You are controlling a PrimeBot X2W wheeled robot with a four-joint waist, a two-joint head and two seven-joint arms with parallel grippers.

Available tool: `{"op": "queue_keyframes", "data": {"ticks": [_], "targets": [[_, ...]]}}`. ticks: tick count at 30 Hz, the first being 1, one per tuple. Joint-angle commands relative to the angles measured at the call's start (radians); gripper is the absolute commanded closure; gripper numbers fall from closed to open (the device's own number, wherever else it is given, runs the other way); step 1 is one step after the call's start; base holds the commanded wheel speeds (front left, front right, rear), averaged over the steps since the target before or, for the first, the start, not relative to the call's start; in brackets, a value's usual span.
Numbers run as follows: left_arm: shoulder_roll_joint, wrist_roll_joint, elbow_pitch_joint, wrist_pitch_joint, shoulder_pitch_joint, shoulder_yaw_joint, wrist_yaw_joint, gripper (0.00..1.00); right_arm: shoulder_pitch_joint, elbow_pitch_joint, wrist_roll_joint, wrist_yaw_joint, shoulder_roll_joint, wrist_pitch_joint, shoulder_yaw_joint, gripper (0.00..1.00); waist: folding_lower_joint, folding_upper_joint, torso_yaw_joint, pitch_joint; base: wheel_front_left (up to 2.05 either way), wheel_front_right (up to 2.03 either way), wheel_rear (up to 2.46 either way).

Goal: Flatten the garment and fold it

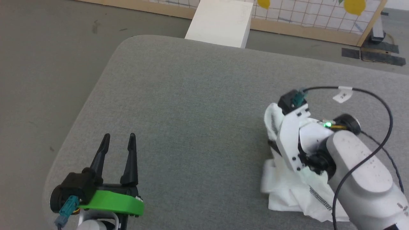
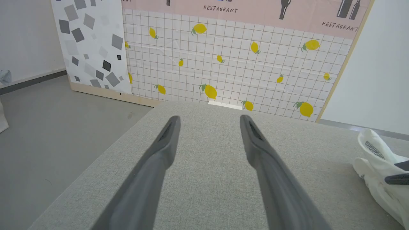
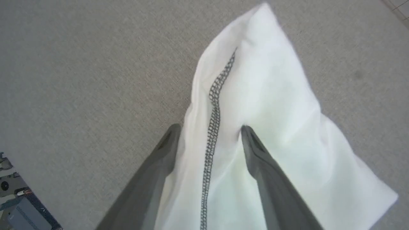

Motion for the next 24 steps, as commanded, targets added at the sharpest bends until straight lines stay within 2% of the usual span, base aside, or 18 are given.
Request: {"op": "queue_keyframes", "data": {"ticks": [1, 4, 7, 12, 17, 24], "targets": [[0.0, -0.006, 0.001, -0.005, -0.003, 0.003, -0.002, 0.0, -0.03, -0.019, 0.016, -0.001, -0.013, -0.02, 0.008, 0.0, 0.0, 0.0, -0.024, -0.022, 0.0, 0.0, 0.0], [0.002, -0.005, 0.001, -0.005, 0.006, 0.008, 0.001, 0.0, -0.043, -0.069, 0.046, -0.001, -0.025, -0.065, -0.007, 0.0, 0.0, 0.0, -0.052, -0.046, 0.0, 0.0, 0.0], [0.005, -0.005, -0.004, -0.005, 0.019, 0.013, 0.003, 0.0, -0.026, -0.133, 0.058, -0.001, -0.031, -0.124, -0.072, 0.0, 0.0, 0.0, -0.087, -0.069, 0.0, 0.0, 0.0], [0.008, -0.002, -0.014, -0.005, 0.031, 0.016, 0.007, 0.0, 0.069, -0.189, -0.038, -0.001, -0.051, -0.162, -0.213, 0.0, 0.0, 0.0, -0.144, -0.089, 0.0, 0.0, 0.0], [0.008, 0.003, -0.026, -0.005, 0.025, 0.015, 0.01, 0.0, 0.212, -0.199, -0.148, -0.001, -0.026, -0.131, -0.323, 0.0, 0.0, 0.0, -0.17, -0.079, 0.0, 0.0, 0.0], [0.007, 0.009, -0.035, -0.005, 0.013, 0.009, 0.009, 0.0, 0.328, -0.159, -0.237, -0.001, 0.023, -0.058, -0.31, 0.0, 0.0, 0.0, -0.152, -0.028, 0.0, 0.0, 0.0]]}}
